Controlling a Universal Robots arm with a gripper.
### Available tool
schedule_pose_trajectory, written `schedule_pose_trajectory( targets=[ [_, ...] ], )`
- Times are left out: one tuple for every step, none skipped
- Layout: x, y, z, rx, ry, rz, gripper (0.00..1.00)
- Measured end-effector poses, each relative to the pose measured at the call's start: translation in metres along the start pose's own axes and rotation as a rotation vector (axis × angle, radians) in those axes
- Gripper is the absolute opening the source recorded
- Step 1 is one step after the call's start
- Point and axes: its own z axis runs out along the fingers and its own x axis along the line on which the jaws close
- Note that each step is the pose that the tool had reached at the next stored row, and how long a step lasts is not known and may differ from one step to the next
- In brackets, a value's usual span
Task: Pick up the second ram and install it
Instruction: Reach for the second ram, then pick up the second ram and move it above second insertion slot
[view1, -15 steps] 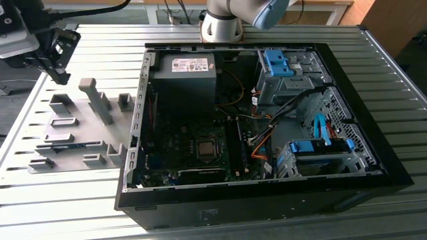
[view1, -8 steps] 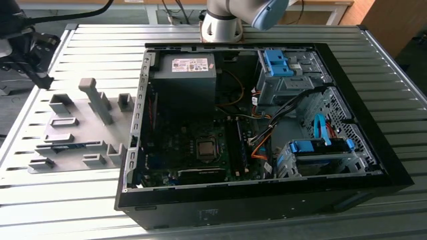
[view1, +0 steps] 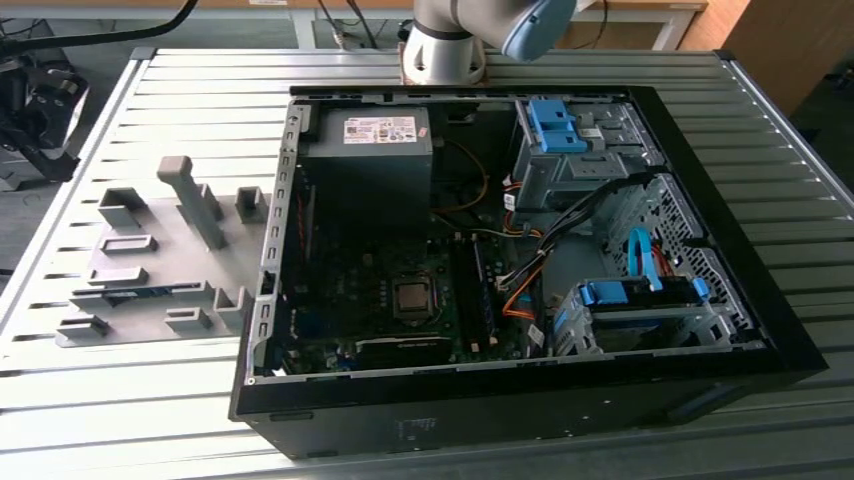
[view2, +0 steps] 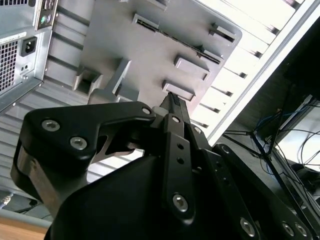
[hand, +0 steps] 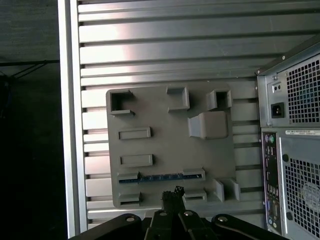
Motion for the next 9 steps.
schedule_pose_trajectory(
  targets=[
    [0.0,0.0,0.0,-0.0001,0.0,0.0,0.11],
    [0.0008,0.0,0.0,-0.0001,0.0,0.0,0.11],
    [0.0015,-0.0001,0.0,-0.0001,0.0,0.0,0.11],
    [0.0015,-0.0001,0.0,-0.0001,0.0,0.0,0.11],
    [0.0016,-0.0001,0.0,0.0,0.0,0.0,0.11],
    [0.0016,-0.0001,0.0,-0.0001,-0.0001,0.0,0.11],
    [0.0017,-0.0001,0.0,-0.0001,0.0,0.0,0.11],
    [0.0017,-0.0001,0.0001,-0.0001,-0.0001,0.0,0.11],
    [0.0018,-0.0001,0.0,0.0,0.0,0.0,0.11]
  ],
)
